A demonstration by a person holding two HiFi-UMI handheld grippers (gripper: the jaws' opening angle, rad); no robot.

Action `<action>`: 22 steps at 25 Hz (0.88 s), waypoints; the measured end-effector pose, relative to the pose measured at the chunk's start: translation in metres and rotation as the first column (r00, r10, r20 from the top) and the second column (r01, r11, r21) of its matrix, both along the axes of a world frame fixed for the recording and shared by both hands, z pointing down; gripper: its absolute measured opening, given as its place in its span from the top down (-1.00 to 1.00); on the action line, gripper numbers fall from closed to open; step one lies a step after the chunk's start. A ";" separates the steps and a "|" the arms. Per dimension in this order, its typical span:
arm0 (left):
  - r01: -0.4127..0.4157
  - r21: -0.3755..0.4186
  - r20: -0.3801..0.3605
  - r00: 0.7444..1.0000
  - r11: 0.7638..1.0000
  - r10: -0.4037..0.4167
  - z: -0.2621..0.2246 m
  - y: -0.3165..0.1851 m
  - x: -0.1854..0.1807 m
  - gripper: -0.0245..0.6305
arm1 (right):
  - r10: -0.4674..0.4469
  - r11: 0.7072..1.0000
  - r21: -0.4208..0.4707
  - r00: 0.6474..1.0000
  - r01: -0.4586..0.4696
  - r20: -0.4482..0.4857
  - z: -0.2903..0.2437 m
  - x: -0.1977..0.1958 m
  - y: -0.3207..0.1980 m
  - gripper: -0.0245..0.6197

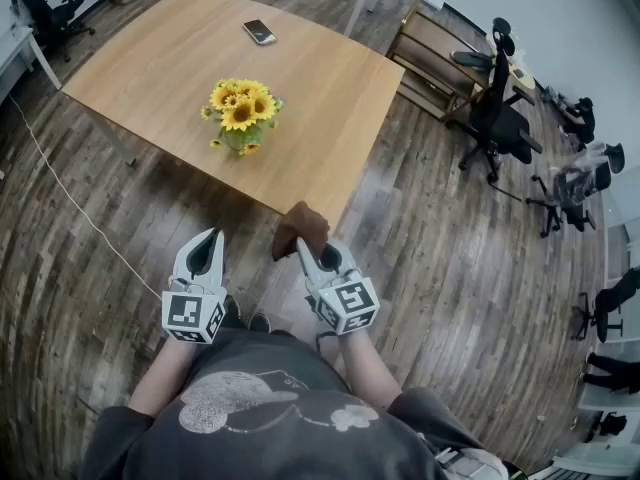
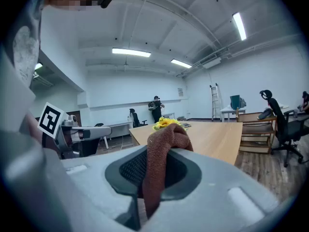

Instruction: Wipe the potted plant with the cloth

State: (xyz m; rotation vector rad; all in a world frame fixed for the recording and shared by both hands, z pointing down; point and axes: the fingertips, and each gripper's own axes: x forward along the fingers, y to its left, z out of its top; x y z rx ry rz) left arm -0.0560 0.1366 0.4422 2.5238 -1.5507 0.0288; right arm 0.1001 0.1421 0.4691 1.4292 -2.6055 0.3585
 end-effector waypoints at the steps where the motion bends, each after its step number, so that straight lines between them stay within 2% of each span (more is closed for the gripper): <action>1: -0.001 -0.003 0.001 1.000 1.000 0.001 0.001 0.000 0.000 0.87 | 0.002 1.000 0.001 1.000 -0.002 -0.002 -0.001 0.001 -0.001 0.79; 14: 0.015 -0.011 -0.004 1.000 1.000 -0.015 0.002 -0.003 -0.008 0.87 | -0.012 1.000 -0.013 1.000 0.012 0.004 0.003 -0.002 0.001 0.79; 17: 0.029 -0.007 0.003 1.000 1.000 -0.029 0.003 -0.003 -0.012 0.87 | 0.006 1.000 0.000 0.999 -0.006 0.033 0.003 0.001 -0.001 0.78; 22: 0.039 0.007 -0.032 0.999 0.999 -0.039 0.003 -0.012 -0.021 0.83 | 0.046 0.999 -0.026 0.997 -0.044 0.057 0.012 0.008 -0.014 0.78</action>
